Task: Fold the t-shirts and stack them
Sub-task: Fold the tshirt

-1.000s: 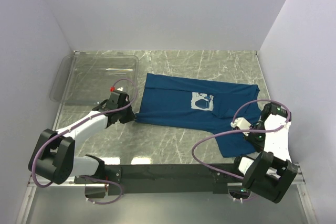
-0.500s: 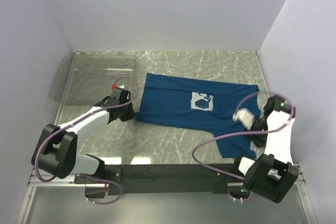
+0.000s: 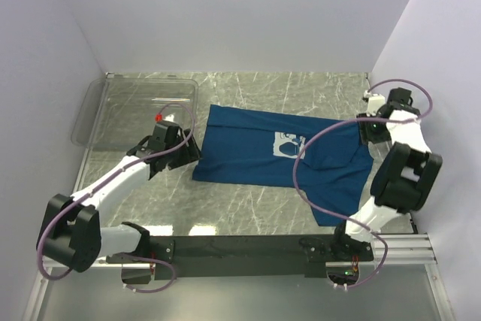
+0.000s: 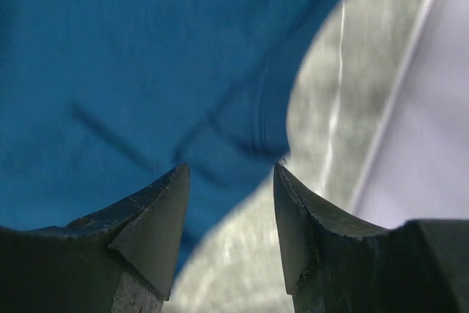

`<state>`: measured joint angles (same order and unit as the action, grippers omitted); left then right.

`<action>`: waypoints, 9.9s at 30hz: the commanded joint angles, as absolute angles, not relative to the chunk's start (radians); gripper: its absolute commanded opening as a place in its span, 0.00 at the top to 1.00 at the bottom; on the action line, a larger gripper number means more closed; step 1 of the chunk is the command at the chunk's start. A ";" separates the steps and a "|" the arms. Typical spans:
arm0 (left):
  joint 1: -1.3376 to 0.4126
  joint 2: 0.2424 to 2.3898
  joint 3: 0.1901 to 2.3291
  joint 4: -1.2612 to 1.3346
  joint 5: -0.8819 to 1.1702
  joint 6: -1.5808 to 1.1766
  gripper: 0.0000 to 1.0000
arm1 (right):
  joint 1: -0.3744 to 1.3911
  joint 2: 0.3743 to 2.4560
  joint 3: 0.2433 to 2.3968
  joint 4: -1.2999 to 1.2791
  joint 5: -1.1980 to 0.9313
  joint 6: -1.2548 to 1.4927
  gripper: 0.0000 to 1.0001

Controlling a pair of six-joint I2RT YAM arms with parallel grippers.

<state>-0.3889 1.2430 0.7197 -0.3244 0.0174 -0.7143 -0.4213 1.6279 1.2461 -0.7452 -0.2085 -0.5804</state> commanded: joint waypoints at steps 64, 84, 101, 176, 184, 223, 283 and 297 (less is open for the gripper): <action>-0.379 2.330 1.802 -0.405 -0.032 -0.574 0.78 | -0.209 2.428 2.152 -0.831 -0.002 -0.391 0.83; -0.350 2.178 1.829 -0.247 0.189 -0.473 0.46 | -0.163 2.064 2.016 -0.784 -0.219 -0.463 0.49; -0.396 1.294 0.971 -0.104 0.068 -0.449 0.28 | -0.124 1.263 0.921 -1.199 -0.433 -1.314 0.43; -0.365 1.451 0.930 -0.158 0.164 -0.561 0.27 | -0.365 2.229 1.878 -0.768 -0.025 -0.066 0.36; -0.359 1.511 0.982 -0.173 0.175 -0.564 0.27 | -0.367 2.283 1.920 -0.792 -0.035 -0.064 0.48; -0.339 1.371 0.901 -0.152 0.143 -0.607 0.27 | -0.301 1.942 1.700 -1.012 -0.457 -0.708 0.35; -0.341 1.180 0.712 -0.147 0.158 -0.643 0.27 | -0.183 1.801 1.299 -0.864 -0.285 -0.646 0.72; -0.341 1.120 0.678 -0.166 0.164 -0.632 0.27 | -0.225 1.735 1.198 -0.882 -0.226 -0.695 0.64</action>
